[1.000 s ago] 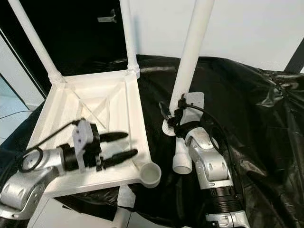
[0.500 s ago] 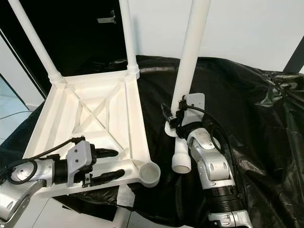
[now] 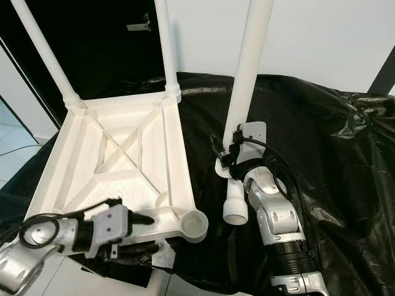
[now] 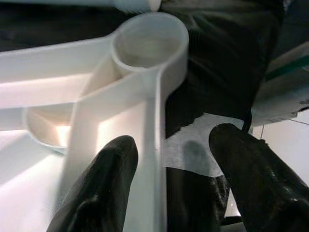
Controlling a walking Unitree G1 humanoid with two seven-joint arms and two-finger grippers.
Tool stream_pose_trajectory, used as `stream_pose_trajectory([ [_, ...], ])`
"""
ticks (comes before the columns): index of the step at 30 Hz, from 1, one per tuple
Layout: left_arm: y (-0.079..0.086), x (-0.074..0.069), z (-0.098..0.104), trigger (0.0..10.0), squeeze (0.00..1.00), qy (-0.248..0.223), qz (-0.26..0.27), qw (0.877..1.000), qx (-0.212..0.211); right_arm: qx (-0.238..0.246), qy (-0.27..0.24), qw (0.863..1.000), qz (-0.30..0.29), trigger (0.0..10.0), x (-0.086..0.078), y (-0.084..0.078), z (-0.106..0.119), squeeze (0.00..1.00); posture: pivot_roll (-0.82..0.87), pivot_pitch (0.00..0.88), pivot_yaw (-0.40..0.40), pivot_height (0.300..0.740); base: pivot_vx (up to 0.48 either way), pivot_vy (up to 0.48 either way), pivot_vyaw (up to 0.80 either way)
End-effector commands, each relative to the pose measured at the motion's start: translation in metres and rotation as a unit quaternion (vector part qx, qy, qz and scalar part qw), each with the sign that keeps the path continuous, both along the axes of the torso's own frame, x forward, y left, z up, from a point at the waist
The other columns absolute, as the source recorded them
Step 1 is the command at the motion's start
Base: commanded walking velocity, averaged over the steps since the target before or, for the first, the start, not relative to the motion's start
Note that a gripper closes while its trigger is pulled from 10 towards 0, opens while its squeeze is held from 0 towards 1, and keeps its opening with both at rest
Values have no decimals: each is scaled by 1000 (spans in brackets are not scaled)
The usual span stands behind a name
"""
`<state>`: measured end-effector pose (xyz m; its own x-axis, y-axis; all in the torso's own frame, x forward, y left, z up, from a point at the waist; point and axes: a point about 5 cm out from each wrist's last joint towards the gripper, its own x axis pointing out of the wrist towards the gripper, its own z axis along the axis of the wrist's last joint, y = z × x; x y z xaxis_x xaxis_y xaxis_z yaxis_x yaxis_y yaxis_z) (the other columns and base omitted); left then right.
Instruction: Building children table
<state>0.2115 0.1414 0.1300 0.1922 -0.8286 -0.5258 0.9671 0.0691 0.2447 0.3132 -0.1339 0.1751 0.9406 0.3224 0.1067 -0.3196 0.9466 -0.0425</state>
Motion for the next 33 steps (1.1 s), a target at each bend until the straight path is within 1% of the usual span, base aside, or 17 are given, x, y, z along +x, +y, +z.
stream_pose_trajectory([
  [1, 0, 2, -2, 9216, 0, -9, 1, 1000, 9, -5, -14, 1000, 0, 10000, 2, 0, 5, 0, 40, 0, 23, 740, 0, 0, 0],
  [2, 0, 5, -6, 8902, 0, -15, 8, 1000, 24, -5, -14, 1000, 0, 10000, 2, 0, 5, 0, 38, 0, 24, 740, 0, 0, 0],
  [6, 1, 9, -12, 9882, 0, -31, 13, 998, 46, -5, -14, 1000, 0, 10000, 2, 0, 5, 0, 38, 0, 25, 740, 0, 0, 0],
  [7, 0, 15, -13, 8431, 0, -42, 23, 998, 51, -5, -15, 1000, -1, 10000, 1, 1, 5, 0, 31, 0, 29, 740, 0, 0, 0],
  [8, 0, 15, -13, 8431, 0, -42, 23, 998, 51, -5, -15, 1000, -1, 10000, 1, 1, 5, 0, 31, 0, 29, 740, 0, 0, 0],
  [9, 1, 21, -13, 0, 0, -54, 35, 996, 54, -5, -16, 1000, -2, 10000, 1, 1, 6, 0, 29, 0, 31, 740, 0, 0, 0],
  [20, -2, 38, -10, 0, 0, -86, 55, 993, 58, -4, -19, 1000, -3, 10000, 0, 1, 6, 0, 22, 0, 37, 740, 0, 0, 0],
  [24, -13, 45, -9, 0, 0, -102, 53, 992, 50, 0, -23, 1000, 5, 10000, -3, 5, 7, 0, 15, 0, 44, 740, 0, 0, 0],
  [25, -18, 47, -9, 2588, 0, -108, 52, 992, 47, 1, -25, 1000, 9, 10000, -4, 7, 7, 0, 14, 0, 47, 740, 0, 0, 0],
  [26, -18, 47, -9, 2588, 0, -108, 52, 992, 47, 1, -25, 1000, 9, 10000, -4, 7, 7, 0, 14, 0, 47, 740, 0, 0, 0],
  [27, -23, 49, -9, 7294, 0, -114, 51, 991, 43, 2, -26, 1000, 15, 10000, -5, 10, 7, 0, 12, 0, 47, 740, 0, 0, 0],
  [28, -28, 51, -9, 9843, 0, -120, 50, 991, 41, 5, -27, 999, 23, 10000, -7, 14, 8, 0, 10, 0, 49, 740, 0, 0, 0],
  [29, -31, 52, -9, 9843, 0, -123, 49, 990, 40, 7, -28, 999, 28, 10000, -8, 17, 8, 0, 10, 0, 49, 740, 0, 0, 0],
  [30, -34, 54, -9, 8667, 0, -130, 49, 990, 39, 6, -30, 999, 38, 10000, -10, 22, 9, 0, 8, 0, 50, 740, 0, 0, 0],
  [31, -34, 54, -9, 8667, 0, -130, 49, 990, 39, 6, -30, 999, 38, 10000, -10, 22, 9, 0, 8, 0, 50, 740, 0, 0, 0],
  [32, -37, 57, -10, 10000, 0, -135, 53, 989, 40, 7, -31, 998, 49, 10000, -12, 27, 9, 0, 8, 0, 52, 740, 0, 0, 0],
  [33, -37, 57, -10, 10000, 0, -135, 53, 989, 40, 7, -31, 998, 49, 10000, -12, 27, 9, 0, 8, 0, 52, 740, 0, 0, 0],
])
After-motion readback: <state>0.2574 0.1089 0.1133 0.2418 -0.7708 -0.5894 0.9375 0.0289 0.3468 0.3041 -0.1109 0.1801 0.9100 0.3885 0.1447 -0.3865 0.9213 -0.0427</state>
